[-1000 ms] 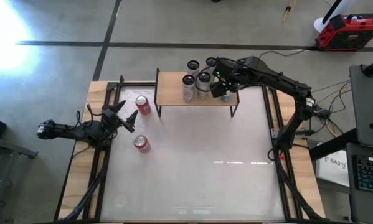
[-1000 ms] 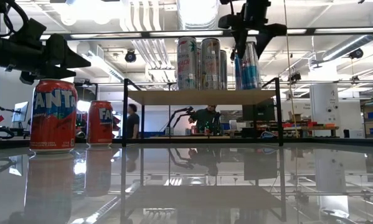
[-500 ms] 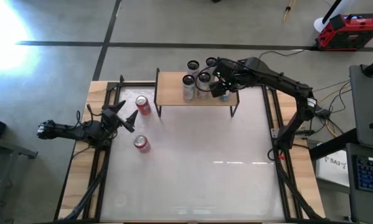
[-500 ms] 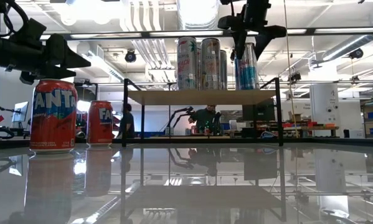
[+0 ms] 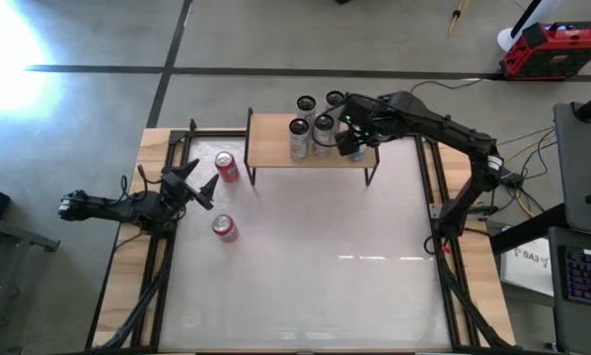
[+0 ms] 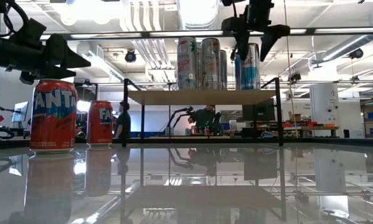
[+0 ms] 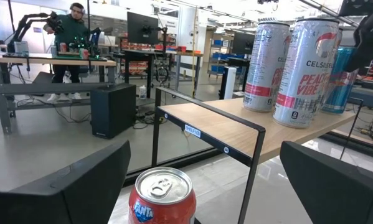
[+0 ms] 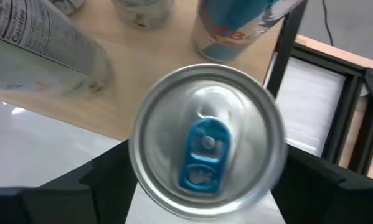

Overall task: Place canned beverage on shelf
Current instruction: Adjust the blue soda can

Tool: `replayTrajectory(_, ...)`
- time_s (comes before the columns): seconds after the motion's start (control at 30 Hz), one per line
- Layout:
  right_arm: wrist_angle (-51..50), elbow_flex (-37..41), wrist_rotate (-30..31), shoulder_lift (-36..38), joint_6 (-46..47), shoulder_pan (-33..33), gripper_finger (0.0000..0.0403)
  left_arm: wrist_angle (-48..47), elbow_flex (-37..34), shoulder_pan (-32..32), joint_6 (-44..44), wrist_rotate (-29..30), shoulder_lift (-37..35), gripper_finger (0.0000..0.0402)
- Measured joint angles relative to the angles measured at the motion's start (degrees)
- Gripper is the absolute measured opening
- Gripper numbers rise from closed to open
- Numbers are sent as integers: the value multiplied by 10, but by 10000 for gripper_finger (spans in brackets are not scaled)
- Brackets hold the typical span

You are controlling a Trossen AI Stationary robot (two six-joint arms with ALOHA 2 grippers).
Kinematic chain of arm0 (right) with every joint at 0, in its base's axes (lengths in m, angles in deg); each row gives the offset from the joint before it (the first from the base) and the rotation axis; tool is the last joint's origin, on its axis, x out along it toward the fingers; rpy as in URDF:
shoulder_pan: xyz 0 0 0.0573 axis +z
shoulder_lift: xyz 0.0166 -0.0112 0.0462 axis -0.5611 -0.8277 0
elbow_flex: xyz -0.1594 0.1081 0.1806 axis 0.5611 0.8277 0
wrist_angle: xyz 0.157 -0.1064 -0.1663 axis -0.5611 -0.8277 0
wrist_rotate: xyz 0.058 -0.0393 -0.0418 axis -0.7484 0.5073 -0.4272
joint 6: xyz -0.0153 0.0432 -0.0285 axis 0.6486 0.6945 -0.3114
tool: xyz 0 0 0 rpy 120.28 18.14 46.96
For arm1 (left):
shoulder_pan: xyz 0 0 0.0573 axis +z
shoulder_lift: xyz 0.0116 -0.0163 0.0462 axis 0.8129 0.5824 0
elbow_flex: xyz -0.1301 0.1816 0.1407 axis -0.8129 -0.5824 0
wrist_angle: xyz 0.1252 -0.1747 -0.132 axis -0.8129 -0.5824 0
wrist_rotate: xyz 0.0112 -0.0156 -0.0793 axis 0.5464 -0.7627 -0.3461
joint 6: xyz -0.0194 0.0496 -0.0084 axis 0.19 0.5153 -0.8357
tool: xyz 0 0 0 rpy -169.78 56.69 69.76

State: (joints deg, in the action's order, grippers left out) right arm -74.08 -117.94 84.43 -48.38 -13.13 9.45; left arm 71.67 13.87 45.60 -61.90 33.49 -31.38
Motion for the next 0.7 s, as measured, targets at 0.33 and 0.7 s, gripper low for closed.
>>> replayTrajectory(0.33,-1,1,42,1,156,3,359,0,0,0,0,0,0,398)
replayTrajectory(0.7,0,2,77,-19,360,26,364,0,0,0,0,0,0,398)
